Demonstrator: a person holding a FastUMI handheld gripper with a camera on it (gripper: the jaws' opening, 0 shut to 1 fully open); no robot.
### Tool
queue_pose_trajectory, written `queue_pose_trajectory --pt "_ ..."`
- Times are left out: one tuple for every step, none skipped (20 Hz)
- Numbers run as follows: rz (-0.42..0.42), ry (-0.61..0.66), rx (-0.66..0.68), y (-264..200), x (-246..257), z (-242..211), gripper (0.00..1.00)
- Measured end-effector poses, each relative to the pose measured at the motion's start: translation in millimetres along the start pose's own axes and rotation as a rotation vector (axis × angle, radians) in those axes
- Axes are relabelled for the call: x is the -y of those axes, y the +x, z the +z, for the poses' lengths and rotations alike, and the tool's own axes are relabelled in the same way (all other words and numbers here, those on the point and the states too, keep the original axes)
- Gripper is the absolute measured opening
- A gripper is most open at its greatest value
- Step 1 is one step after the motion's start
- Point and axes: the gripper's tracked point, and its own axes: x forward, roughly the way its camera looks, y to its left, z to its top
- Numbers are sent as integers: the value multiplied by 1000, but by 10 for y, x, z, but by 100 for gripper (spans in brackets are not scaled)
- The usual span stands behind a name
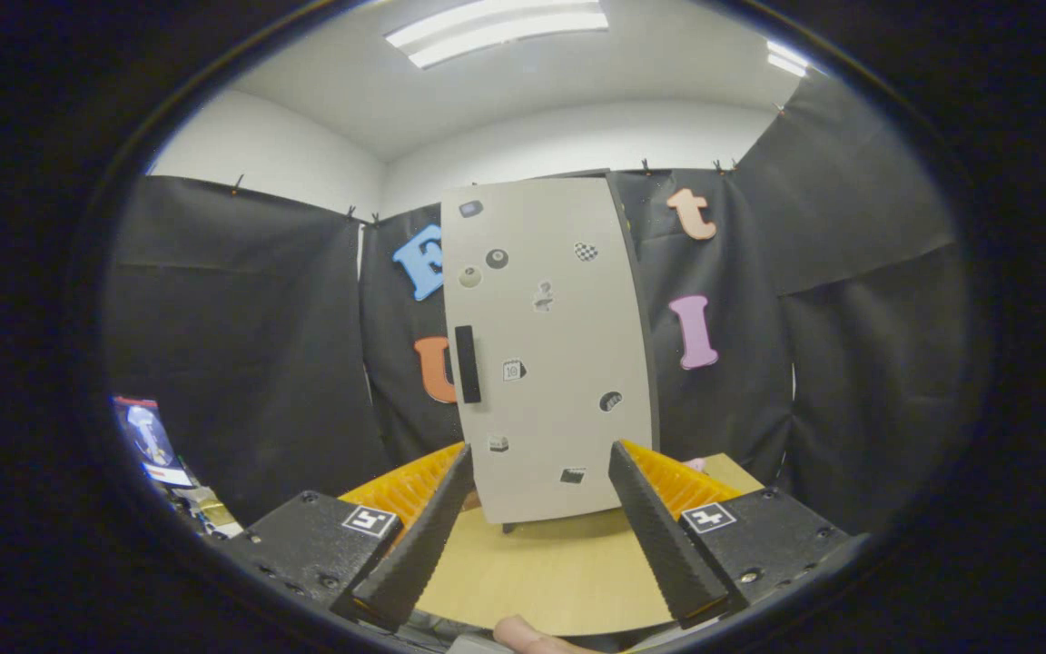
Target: Open the shoe cabinet door, grab the shoes and put them into the shoe cabinet, then close the shoe cabinet door.
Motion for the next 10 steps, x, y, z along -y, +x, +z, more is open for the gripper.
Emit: queue_pose_trajectory --pt "-10 -7 12 -44 42 34 99" --pt "-25 -9 23 -79 95 60 99" --pt "-35 -9 31 -111 131 81 99" --pt "-38 -6 33 -146 147 80 99" --pt "-39 -1 30 -180 158 85 99" --pt "-39 -1 32 -213 166 92 99" --pt "-39 -1 41 -233 177 108 99" --pt "-39 -3 50 -263 193 128 99" --pt "-38 -4 55 -292 202 137 99" --pt "-35 -2 58 -316 193 137 99"
